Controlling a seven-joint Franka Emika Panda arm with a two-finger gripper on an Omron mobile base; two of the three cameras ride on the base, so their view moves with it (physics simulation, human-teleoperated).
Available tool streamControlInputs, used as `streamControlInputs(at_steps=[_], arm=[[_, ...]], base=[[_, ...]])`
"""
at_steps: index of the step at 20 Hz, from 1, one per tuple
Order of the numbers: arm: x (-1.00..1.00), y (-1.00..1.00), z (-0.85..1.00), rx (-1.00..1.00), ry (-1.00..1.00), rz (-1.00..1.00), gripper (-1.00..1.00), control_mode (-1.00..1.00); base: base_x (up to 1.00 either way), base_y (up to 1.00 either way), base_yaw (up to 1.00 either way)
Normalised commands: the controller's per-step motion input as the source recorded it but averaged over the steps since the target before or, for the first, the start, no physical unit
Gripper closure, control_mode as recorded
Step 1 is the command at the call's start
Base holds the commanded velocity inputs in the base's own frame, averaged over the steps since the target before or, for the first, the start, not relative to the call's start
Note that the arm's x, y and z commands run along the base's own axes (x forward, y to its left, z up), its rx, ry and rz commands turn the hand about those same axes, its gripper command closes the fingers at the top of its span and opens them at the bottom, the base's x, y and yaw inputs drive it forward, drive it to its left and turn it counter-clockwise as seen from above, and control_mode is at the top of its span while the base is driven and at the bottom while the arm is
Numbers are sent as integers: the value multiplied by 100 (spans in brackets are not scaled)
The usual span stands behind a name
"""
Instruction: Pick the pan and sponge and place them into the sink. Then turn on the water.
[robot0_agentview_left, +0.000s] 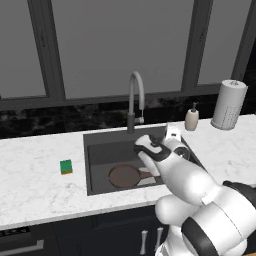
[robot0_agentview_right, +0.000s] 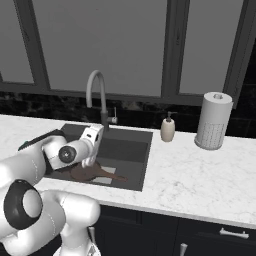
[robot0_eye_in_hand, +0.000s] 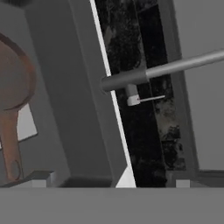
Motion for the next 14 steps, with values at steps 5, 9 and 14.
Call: streamControlInputs(at_steps=[5,9,14], arm=[[-35,-17,100,29,9,-8,-100,-100],[-26,-30,100,26,9,-7,-100,-100],[-24,-44,100,17,7,-8,-100,-100]], base=[[0,0,0],[0,0,0],[0,0,0]])
